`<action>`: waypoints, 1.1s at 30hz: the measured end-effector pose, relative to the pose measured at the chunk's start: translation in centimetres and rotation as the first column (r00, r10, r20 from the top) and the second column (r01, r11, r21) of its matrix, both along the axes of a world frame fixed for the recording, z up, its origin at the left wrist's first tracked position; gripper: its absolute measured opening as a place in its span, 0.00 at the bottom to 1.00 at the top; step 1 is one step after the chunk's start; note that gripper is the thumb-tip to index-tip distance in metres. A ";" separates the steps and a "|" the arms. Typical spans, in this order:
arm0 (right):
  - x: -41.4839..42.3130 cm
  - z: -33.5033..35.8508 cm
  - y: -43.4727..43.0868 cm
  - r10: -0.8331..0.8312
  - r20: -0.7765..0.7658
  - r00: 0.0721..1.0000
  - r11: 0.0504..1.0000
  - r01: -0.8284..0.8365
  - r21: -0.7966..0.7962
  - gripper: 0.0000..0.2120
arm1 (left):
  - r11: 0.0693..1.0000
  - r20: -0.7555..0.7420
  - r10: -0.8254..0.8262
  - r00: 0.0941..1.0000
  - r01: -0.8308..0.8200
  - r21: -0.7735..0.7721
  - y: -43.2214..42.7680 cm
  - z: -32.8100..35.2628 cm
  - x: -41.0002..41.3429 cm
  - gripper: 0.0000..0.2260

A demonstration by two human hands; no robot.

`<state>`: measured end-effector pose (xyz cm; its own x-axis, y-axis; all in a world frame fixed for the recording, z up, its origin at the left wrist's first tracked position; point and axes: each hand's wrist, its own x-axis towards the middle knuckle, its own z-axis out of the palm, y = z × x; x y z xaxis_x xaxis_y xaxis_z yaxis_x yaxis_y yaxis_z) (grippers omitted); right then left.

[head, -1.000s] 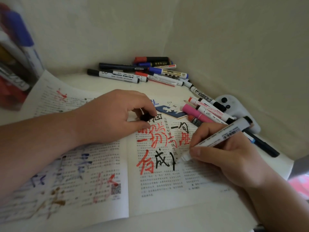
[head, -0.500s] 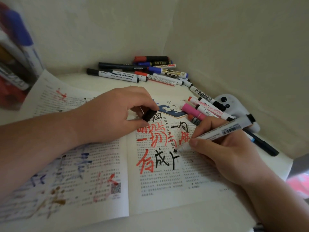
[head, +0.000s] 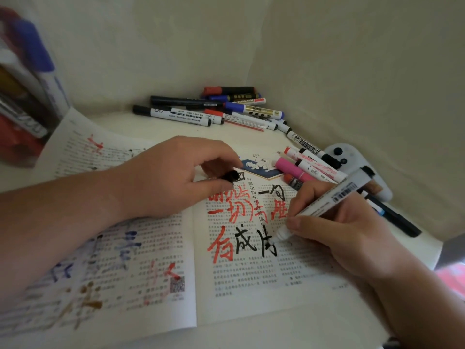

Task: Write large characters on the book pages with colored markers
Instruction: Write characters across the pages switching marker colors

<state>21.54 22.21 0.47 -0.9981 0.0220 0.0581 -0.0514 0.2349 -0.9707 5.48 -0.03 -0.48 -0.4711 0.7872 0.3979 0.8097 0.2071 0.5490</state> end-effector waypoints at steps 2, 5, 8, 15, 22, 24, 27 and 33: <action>-0.7 0.3 0.5 0.026 0.006 1.000 0.997 -0.026 -0.068 0.09 | 0.999 0.028 0.029 0.999 -0.028 -0.027 0.0 0.1 0.2 0.18; -2.5 2.7 0.9 0.134 -0.008 0.991 0.989 -0.134 -0.058 0.16 | 0.997 0.075 0.054 0.996 -0.050 -0.057 0.0 0.4 0.4 0.23; -5.2 5.8 -0.2 0.151 -0.051 0.987 0.982 -0.144 0.123 0.07 | 0.993 0.187 0.083 0.979 -0.065 -0.099 0.0 0.6 0.3 0.29; -10.4 5.4 -2.3 0.101 -0.219 0.971 0.989 -0.074 0.126 0.04 | 0.990 0.282 0.116 0.952 -0.089 -0.108 0.1 0.9 0.4 0.34; -10.4 3.0 -2.2 0.155 -0.239 0.959 0.961 -0.090 0.263 0.06 | 0.990 0.262 0.117 0.958 -0.093 -0.104 0.3 0.7 -0.1 0.31; -10.6 2.8 -2.2 0.170 -0.235 0.957 0.935 -0.081 0.346 0.07 | 0.990 0.274 0.117 0.955 -0.090 -0.109 0.4 0.8 -0.1 0.32; -10.6 2.7 -2.1 0.202 -0.201 0.959 0.902 -0.102 0.419 0.03 | 0.987 0.265 0.136 0.955 -0.106 -0.124 0.4 0.6 -0.2 0.32; -10.4 2.4 -2.0 0.225 -0.167 0.960 0.881 -0.127 0.457 0.09 | 0.988 0.283 0.142 0.949 -0.117 -0.104 0.3 0.6 -0.2 0.24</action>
<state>11.12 20.22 2.84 -0.9463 -0.2294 0.2279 -0.3219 0.6001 -0.7323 5.27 0.31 0.08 -0.6557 0.7369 0.1643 0.5827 0.3556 0.7308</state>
